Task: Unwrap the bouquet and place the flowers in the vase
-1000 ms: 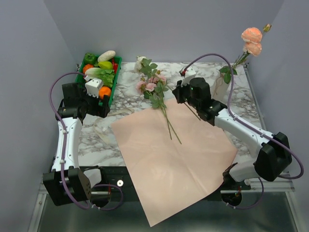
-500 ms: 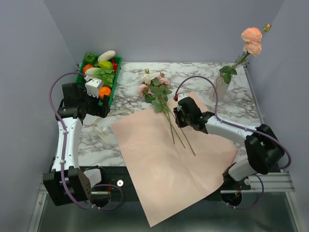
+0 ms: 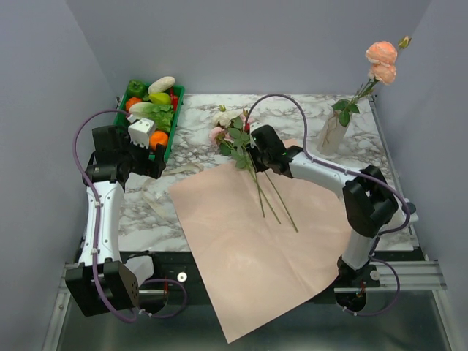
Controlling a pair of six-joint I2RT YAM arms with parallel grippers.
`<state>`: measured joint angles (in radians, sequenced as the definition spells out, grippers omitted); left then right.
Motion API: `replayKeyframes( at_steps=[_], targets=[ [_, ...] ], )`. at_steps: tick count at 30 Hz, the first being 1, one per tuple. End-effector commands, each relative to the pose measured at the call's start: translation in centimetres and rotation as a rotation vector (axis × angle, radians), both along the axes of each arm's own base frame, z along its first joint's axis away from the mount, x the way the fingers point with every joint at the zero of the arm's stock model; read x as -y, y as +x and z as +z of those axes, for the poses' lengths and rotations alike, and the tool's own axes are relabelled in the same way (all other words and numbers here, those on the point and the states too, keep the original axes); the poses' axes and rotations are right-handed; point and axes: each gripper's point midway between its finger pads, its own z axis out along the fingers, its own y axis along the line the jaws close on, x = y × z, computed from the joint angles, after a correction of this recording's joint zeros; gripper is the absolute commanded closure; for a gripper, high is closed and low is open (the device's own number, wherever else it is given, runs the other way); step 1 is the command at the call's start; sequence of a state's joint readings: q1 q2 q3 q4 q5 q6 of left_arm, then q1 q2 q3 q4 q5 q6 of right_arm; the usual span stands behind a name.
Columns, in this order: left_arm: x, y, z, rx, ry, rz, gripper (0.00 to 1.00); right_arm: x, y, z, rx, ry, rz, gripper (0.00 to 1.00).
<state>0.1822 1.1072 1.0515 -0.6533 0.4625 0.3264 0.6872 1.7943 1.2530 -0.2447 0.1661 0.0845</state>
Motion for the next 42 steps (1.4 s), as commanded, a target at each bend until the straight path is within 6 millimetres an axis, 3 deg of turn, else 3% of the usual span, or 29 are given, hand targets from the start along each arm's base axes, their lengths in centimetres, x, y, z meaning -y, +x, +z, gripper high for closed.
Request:
replayKeyframes(
  at_steps=[1, 7, 12, 18, 26, 36, 39, 40, 42],
  targets=[
    [-0.4, -0.3, 0.2, 0.014, 0.028, 0.003, 0.01, 1.4, 0.4, 0.7, 0.021, -0.108, 0.000, 0.56],
    [-0.2, 0.0, -0.2, 0.005, 0.013, -0.006, 0.01, 2.4, 0.6, 0.6, 0.040, -0.174, 0.015, 0.41],
    [-0.1, 0.1, -0.4, -0.008, 0.008, -0.016, 0.01, 2.9, 0.7, -2.0, -0.060, -0.215, 0.035, 0.42],
    [-0.2, -0.1, -0.4, -0.006, 0.019, -0.017, 0.01, 3.2, 1.5, -3.7, -0.145, -0.222, 0.038, 0.46],
    [-0.3, -0.3, -0.3, 0.000, 0.031, -0.019, 0.01, 3.1, 2.2, -4.8, -0.173, -0.221, 0.039, 0.62],
    [-0.5, -0.4, -0.1, 0.006, 0.048, -0.020, 0.01, 1.4, 2.3, -6.3, -0.227, -0.191, 0.094, 0.67],
    [-0.6, -0.4, 0.2, 0.010, 0.052, -0.017, 0.01, 1.2, 2.9, -5.3, -0.209, -0.180, 0.086, 0.84],
    [-0.5, -0.5, 0.2, 0.011, 0.053, -0.019, 0.01, 1.2, 3.0, -4.9, -0.199, -0.175, 0.081, 0.96],
    [-0.5, -0.5, 0.2, 0.011, 0.052, -0.020, 0.01, 0.8, 4.0, -2.3, -0.143, -0.143, 0.067, 0.99]
  ],
)
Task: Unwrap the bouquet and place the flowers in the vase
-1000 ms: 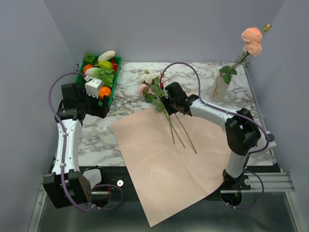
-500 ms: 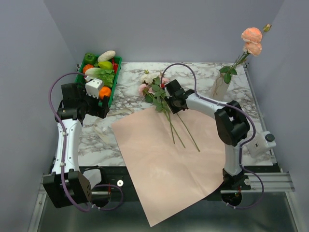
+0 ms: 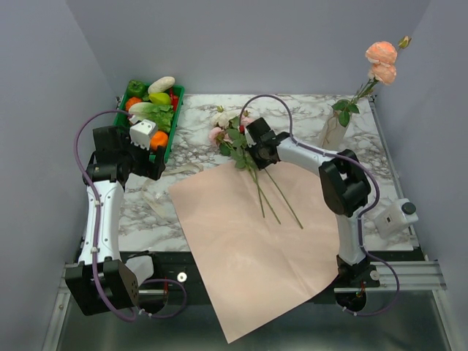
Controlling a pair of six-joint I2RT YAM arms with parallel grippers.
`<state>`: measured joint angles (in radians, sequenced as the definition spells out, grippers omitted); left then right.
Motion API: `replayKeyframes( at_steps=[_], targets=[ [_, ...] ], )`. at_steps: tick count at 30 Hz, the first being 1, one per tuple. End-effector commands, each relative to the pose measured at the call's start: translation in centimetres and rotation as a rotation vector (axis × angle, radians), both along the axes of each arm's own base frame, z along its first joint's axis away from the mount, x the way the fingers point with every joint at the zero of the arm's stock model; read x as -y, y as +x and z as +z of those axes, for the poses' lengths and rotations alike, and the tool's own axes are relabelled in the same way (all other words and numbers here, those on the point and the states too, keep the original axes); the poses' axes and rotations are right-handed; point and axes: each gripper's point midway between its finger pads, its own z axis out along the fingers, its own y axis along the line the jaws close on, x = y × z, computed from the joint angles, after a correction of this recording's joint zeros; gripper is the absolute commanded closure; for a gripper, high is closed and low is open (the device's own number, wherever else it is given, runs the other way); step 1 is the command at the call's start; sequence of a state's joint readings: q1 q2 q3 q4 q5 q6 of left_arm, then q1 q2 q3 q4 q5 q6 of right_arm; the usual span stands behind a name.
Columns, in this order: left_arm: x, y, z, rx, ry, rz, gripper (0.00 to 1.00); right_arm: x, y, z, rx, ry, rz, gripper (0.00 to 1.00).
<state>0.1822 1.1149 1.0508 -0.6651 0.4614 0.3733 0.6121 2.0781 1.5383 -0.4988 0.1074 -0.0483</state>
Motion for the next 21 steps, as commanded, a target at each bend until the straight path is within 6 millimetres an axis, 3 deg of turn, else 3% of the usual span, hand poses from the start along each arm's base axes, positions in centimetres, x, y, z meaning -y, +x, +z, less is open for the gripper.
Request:
replayKeyframes(
  at_steps=[1, 2, 3, 5, 7, 9, 10, 13, 14, 16, 17, 20, 21],
  targets=[
    [-0.3, -0.4, 0.7, 0.018, 0.017, 0.007, 0.01, -1.0, 1.5, 4.4, 0.073, 0.059, 0.001, 0.99],
    [-0.3, -0.4, 0.6, 0.013, 0.016, 0.007, 0.01, -1.2, 1.9, 5.5, 0.099, 0.069, 0.000, 0.99],
    [-0.2, -0.4, 0.7, 0.014, 0.015, 0.006, 0.01, -1.5, 2.7, 8.4, 0.159, 0.097, -0.005, 0.99],
    [-0.2, -0.4, 0.7, 0.014, 0.013, 0.007, 0.01, -1.7, 3.4, 11.5, 0.225, 0.121, -0.001, 0.99],
    [-0.3, -0.4, 0.8, 0.016, 0.013, 0.008, 0.01, -1.6, 4.3, 16.5, 0.326, 0.152, -0.004, 0.99],
    [-0.2, -0.3, 0.9, 0.016, 0.012, 0.007, 0.01, -1.3, 4.7, 19.8, 0.399, 0.158, -0.005, 0.99],
    [-0.3, -0.3, 0.9, 0.016, 0.013, 0.008, 0.01, -1.1, 5.0, 23.4, 0.469, 0.191, -0.011, 0.99],
    [-0.3, -0.2, 0.9, 0.016, 0.013, 0.010, 0.01, 0.0, 5.6, 30.1, 0.629, 0.204, -0.042, 0.99],
    [-0.3, -0.1, 0.9, 0.013, 0.013, 0.009, 0.01, 0.8, 5.6, 33.3, 0.710, 0.226, -0.065, 0.99],
    [-0.4, 0.0, 1.0, 0.012, 0.013, 0.012, 0.01, 2.8, 5.8, 37.4, 0.843, 0.219, -0.117, 0.99],
    [-0.4, 0.0, 1.1, 0.015, 0.014, 0.012, 0.01, 4.0, 5.4, 41.6, 0.969, 0.276, -0.159, 0.99],
    [-0.4, 0.1, 1.3, 0.022, 0.015, 0.010, 0.01, 8.8, 5.1, 47.8, 1.235, 0.316, -0.314, 0.99],
    [-0.4, 0.1, 1.2, 0.018, 0.016, 0.010, 0.01, 10.7, 4.0, 50.1, 1.314, 0.316, -0.349, 0.99]
  ],
)
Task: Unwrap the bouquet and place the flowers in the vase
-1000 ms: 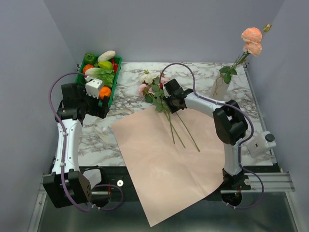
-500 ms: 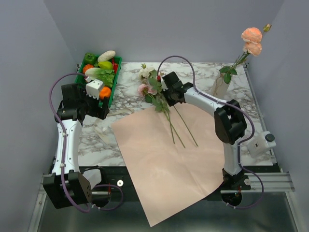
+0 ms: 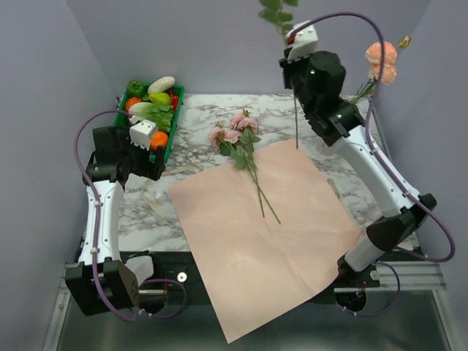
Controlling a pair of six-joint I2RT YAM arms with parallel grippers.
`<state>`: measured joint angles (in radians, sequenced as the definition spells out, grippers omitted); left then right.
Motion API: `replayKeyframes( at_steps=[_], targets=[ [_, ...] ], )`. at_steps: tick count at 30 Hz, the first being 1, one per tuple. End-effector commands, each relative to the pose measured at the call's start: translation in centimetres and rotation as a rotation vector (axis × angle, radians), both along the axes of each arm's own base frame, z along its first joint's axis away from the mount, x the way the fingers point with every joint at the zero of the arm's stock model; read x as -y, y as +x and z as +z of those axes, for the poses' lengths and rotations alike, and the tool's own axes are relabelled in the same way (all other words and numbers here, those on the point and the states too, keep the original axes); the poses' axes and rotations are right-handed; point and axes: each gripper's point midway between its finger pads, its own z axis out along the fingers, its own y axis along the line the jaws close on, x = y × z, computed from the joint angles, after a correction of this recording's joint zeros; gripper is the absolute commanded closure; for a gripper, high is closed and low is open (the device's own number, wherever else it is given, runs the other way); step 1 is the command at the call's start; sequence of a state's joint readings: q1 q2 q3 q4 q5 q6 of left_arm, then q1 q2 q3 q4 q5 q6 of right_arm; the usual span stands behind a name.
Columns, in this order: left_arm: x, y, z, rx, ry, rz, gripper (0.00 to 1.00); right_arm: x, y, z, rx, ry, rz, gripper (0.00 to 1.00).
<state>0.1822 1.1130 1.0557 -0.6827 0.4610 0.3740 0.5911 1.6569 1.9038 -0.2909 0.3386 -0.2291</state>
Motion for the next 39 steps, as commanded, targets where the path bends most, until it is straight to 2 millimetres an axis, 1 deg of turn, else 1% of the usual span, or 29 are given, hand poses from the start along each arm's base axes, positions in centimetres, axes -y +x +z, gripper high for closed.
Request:
replayKeyframes(
  at_steps=[1, 2, 4, 5, 6, 7, 8, 9, 10, 11, 14, 16, 18, 19, 21, 26, 29, 31, 34, 35, 39],
  targets=[
    [-0.4, 0.4, 1.3, 0.032, 0.019, 0.009, 0.01, 9.0, -1.0, 10.4, 0.395, 0.116, -0.282, 0.99],
    [-0.4, 0.4, 1.2, 0.028, 0.017, 0.006, 0.01, 10.3, -1.6, 12.4, 0.479, 0.159, -0.324, 0.99],
    [-0.4, 0.4, 1.1, 0.025, 0.015, 0.003, 0.01, 13.2, -1.6, 13.2, 0.525, 0.154, -0.417, 0.99],
    [-0.3, 0.5, 1.1, 0.021, 0.012, 0.001, 0.01, 14.1, -1.9, 14.1, 0.568, 0.182, -0.442, 0.99],
    [-0.3, 0.5, 1.1, 0.020, 0.010, -0.001, 0.01, 14.8, -1.7, 13.7, 0.576, 0.175, -0.462, 0.99],
    [-0.3, 0.6, 1.1, 0.019, 0.008, -0.002, 0.01, 15.9, -1.7, 13.8, 0.595, 0.175, -0.483, 0.99],
    [-0.3, 0.6, 1.0, 0.017, 0.009, -0.001, 0.01, 16.6, -2.1, 14.4, 0.641, 0.197, -0.501, 0.99],
    [-0.3, 0.7, 1.0, 0.018, 0.007, -0.001, 0.01, 16.9, -2.1, 14.3, 0.654, 0.185, -0.514, 0.99],
    [-0.3, 0.7, 0.9, 0.018, 0.007, -0.001, 0.01, 17.4, -1.6, 13.5, 0.652, 0.171, -0.531, 0.99],
    [-0.3, 0.8, 0.8, 0.012, 0.006, -0.001, 0.01, 17.8, -1.7, 13.8, 0.675, 0.176, -0.545, 0.99],
    [-0.4, 0.9, 0.8, 0.013, 0.015, -0.001, 0.01, 18.9, -0.9, 12.7, 0.663, 0.146, -0.590, 0.99],
    [-0.5, 1.0, 0.8, 0.014, 0.017, 0.001, 0.01, 20.2, -0.9, 12.3, 0.669, 0.161, -0.634, 0.99],
    [-0.5, 1.0, 0.6, 0.010, 0.017, 0.000, 0.01, 20.7, -0.5, 11.6, 0.661, 0.167, -0.646, 0.99],
    [-0.6, 1.0, 0.6, 0.009, 0.019, -0.002, 0.01, 21.2, -0.5, 11.6, 0.668, 0.170, -0.659, 0.99],
    [-0.6, 1.0, 0.4, 0.007, 0.022, -0.002, 0.01, 21.6, -0.1, 11.1, 0.662, 0.161, -0.675, 0.99],
    [-0.8, 1.0, 0.1, 0.001, 0.034, -0.001, 0.01, 22.5, 0.1, 10.8, 0.683, 0.133, -0.704, 0.99],
    [-1.0, 1.0, 0.1, 0.003, 0.039, 0.000, 0.01, 23.0, 0.7, 10.5, 0.675, 0.119, -0.712, 0.99],
    [-1.1, 1.0, 0.2, 0.008, 0.043, -0.002, 0.01, 22.9, 1.1, 9.8, 0.660, 0.120, -0.712, 0.99],
    [-1.1, 0.9, 0.1, 0.004, 0.042, -0.004, 0.01, 22.7, 1.9, 8.3, 0.636, 0.131, -0.708, 0.99],
    [-1.1, 1.0, 0.0, 0.002, 0.041, -0.005, 0.01, 22.7, 2.2, 7.5, 0.628, 0.134, -0.707, 0.99],
    [-0.9, 0.9, 0.1, 0.001, 0.031, -0.010, 0.01, 22.5, 2.9, 5.9, 0.623, 0.146, -0.699, 0.99]
  ],
)
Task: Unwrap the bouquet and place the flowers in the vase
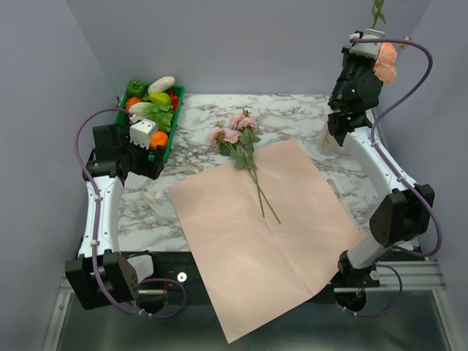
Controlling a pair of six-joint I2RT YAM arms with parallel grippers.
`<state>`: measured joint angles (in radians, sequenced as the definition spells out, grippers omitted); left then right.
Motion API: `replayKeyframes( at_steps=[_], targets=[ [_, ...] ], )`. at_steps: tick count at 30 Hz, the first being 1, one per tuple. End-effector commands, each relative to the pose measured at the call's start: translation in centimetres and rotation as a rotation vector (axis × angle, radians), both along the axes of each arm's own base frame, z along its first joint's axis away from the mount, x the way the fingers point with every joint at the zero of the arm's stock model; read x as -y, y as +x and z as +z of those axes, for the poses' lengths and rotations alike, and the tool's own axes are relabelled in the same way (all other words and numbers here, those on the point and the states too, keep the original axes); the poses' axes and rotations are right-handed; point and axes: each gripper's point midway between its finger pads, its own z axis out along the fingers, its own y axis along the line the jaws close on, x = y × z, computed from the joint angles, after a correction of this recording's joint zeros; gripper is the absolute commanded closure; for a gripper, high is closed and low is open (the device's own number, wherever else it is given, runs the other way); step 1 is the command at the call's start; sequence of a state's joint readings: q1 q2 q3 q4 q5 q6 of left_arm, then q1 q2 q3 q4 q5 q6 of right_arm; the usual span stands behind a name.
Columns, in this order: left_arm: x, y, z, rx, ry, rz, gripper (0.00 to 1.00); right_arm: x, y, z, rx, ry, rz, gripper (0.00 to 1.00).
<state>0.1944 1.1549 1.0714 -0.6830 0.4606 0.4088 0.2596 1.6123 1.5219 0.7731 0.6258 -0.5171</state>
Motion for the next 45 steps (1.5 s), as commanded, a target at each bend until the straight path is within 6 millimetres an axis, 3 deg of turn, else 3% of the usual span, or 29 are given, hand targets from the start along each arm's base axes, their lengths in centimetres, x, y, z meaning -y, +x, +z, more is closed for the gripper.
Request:
replayKeyframes(
  at_steps=[1, 9, 10, 14, 16, 17, 21, 24, 27, 31, 33, 37, 41, 45],
  targets=[
    [-0.3, 0.2, 0.7, 0.017, 0.010, -0.001, 0.01, 0.5, 0.6, -1.7, 0.029, 0.040, -0.011, 0.99],
    [-0.5, 0.1, 0.6, 0.021, 0.027, 0.000, 0.01, 0.9, 1.2, -5.8, -0.060, 0.063, -0.043, 0.99],
    [-0.6, 0.1, 0.6, 0.022, 0.027, 0.002, 0.01, 1.1, 1.0, -6.5, -0.079, 0.080, -0.051, 0.84],
    [-0.6, 0.2, 0.6, 0.026, 0.026, 0.002, 0.01, 1.1, 0.3, -9.4, -0.174, 0.119, -0.025, 0.42],
    [-0.5, 0.1, 0.6, 0.024, 0.021, 0.001, 0.01, 0.7, -0.3, -10.0, -0.178, 0.147, 0.018, 0.33],
    [-0.4, 0.1, 0.6, 0.025, 0.018, 0.002, 0.01, 0.5, -0.4, -11.3, -0.216, 0.145, 0.028, 0.28],
    [-0.3, 0.1, 0.9, 0.030, 0.007, 0.001, 0.01, -0.6, -2.6, -10.9, -0.235, 0.168, 0.068, 0.23],
    [-0.2, 0.0, 1.3, 0.037, 0.002, 0.007, 0.01, -2.5, -4.9, -11.7, -0.266, 0.174, 0.092, 0.21],
    [-0.1, -0.1, 1.7, 0.046, -0.003, 0.011, 0.01, -6.0, -6.9, -13.7, -0.329, 0.162, 0.165, 0.21],
    [0.1, -0.5, 1.9, 0.043, -0.011, 0.010, 0.01, -12.4, -9.7, -17.9, -0.446, 0.125, 0.322, 0.21],
    [0.2, -0.7, 2.1, 0.047, -0.014, 0.010, 0.01, -14.2, -10.7, -20.6, -0.548, 0.102, 0.373, 0.21],
    [0.2, -1.2, 2.1, 0.050, -0.012, 0.015, 0.01, -19.8, -12.2, -26.0, -0.737, 0.128, 0.644, 0.24],
    [0.3, -1.6, 2.1, 0.048, -0.013, 0.016, 0.01, -22.9, -13.0, -31.0, -0.972, 0.073, 0.755, 0.30],
    [0.3, -1.8, 2.2, 0.049, -0.013, 0.020, 0.01, -25.5, -12.9, -34.5, -1.145, 0.031, 0.817, 0.38]
  ],
)
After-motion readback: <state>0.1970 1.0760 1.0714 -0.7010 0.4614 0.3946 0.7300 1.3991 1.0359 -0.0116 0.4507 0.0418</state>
